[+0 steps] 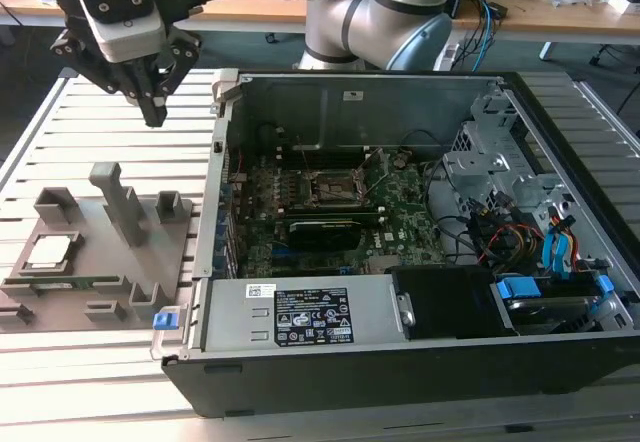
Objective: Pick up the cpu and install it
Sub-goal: 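Reach for the cpu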
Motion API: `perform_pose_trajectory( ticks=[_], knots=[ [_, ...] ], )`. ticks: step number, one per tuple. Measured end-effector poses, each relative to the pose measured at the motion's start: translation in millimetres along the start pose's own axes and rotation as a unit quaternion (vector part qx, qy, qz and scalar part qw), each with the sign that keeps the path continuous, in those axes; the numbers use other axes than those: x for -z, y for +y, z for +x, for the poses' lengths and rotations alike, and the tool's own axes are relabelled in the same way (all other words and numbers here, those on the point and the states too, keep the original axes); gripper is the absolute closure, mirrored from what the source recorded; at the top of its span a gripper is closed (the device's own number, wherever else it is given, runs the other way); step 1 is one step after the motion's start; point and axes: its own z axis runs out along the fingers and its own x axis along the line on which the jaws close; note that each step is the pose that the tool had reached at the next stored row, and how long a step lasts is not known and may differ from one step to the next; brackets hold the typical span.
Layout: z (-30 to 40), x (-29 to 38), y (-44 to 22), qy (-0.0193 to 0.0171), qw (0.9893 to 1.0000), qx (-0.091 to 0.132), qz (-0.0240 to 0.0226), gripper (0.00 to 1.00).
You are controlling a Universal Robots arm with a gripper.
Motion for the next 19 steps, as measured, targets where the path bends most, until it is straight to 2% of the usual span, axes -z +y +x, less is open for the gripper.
perform_pose_trajectory(
  ticks=[5,8,9,10,14,18,19],
  knots=[
    [11.8,0.4,-0.9,0.0000,1.0000,0.000,0.0000,0.89],
    [27.7,0.8,-2.1,-0.0001,1.0000,0.000,0.0000,0.89],
    [30.4,0.9,-2.3,-0.0001,1.0000,0.000,0.0000,0.89],
    [37.6,1.1,-2.8,-0.0001,1.0000,0.000,0.0000,0.89],
    [53.4,1.5,-4.0,-0.0001,1.0000,0.000,0.0000,0.89],
    [63.8,1.8,-4.7,-0.0001,1.0000,0.000,0.0000,0.89],
    [69.8,2.0,-5.2,-0.0001,1.0000,0.000,0.0000,0.89]
  ],
)
